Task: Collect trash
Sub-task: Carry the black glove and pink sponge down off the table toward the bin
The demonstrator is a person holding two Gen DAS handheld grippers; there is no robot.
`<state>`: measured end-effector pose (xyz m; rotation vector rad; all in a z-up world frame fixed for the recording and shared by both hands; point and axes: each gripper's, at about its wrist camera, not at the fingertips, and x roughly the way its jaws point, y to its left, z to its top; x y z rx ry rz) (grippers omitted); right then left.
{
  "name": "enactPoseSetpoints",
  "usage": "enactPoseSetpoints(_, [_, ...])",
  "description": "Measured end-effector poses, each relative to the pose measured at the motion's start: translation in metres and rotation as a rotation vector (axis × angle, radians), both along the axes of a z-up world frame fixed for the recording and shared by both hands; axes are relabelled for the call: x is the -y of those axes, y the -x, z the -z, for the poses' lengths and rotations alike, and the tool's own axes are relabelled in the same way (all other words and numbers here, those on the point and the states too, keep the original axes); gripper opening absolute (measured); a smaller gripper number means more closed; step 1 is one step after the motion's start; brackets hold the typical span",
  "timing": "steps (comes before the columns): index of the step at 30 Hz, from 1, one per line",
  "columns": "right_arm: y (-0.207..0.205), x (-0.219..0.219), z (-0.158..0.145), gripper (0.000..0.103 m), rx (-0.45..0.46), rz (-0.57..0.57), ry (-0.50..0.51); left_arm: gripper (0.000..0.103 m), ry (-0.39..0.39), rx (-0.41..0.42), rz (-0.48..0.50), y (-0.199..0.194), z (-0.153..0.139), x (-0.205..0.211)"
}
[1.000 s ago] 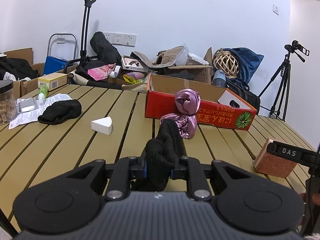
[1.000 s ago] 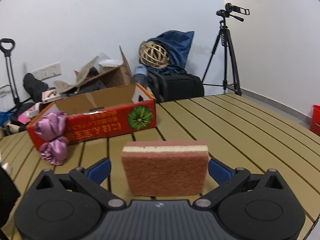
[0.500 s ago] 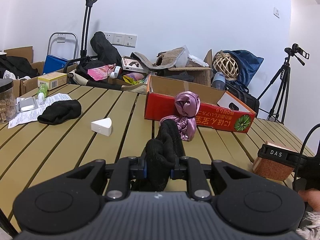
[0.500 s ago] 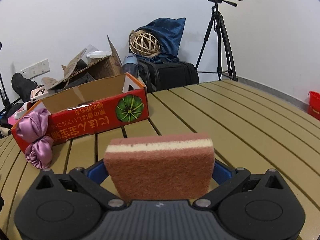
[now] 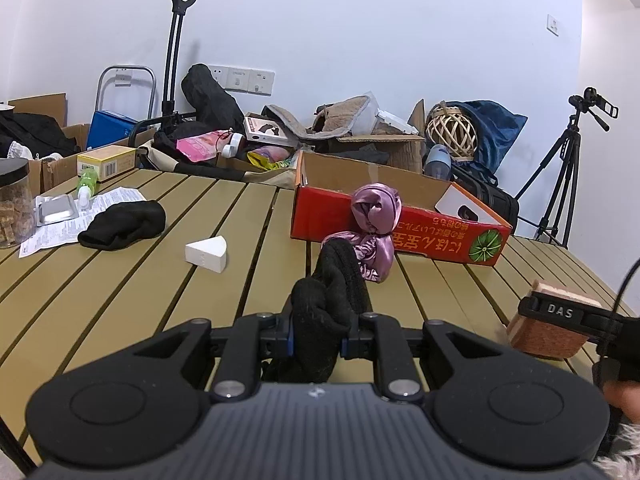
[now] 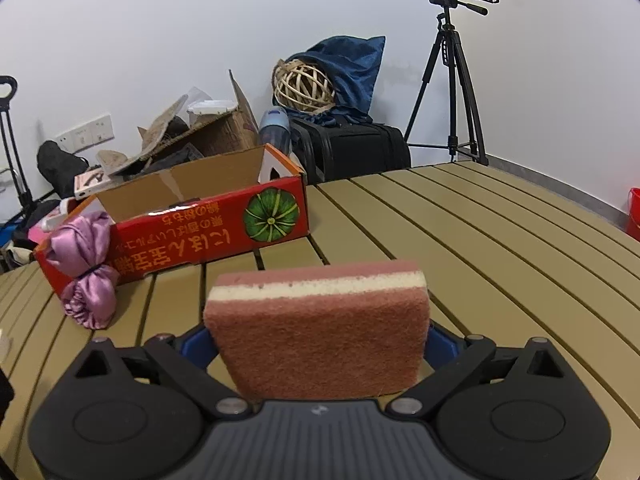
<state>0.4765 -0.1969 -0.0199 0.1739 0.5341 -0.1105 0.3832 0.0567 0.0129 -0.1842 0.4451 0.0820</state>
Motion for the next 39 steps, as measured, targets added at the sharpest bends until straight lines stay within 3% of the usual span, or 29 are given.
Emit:
enactPoseSetpoints(10, [0.044, -0.001, -0.011, 0.099, 0.044, -0.077, -0.016, 0.019, -0.029, 0.022, 0.0, 0.021, -0.006, -0.004])
enactPoseSetpoints(24, [0.135, 0.008, -0.029, 0.1, 0.097, -0.167, -0.036, 0.016, -0.043, 0.065, 0.03, 0.08, -0.014, -0.017])
enactPoseSetpoints(39, [0.23, 0.018, -0.019, 0.1, 0.088, -0.244, 0.019, 0.016, -0.085, 0.085, 0.105, 0.156, -0.008, -0.012])
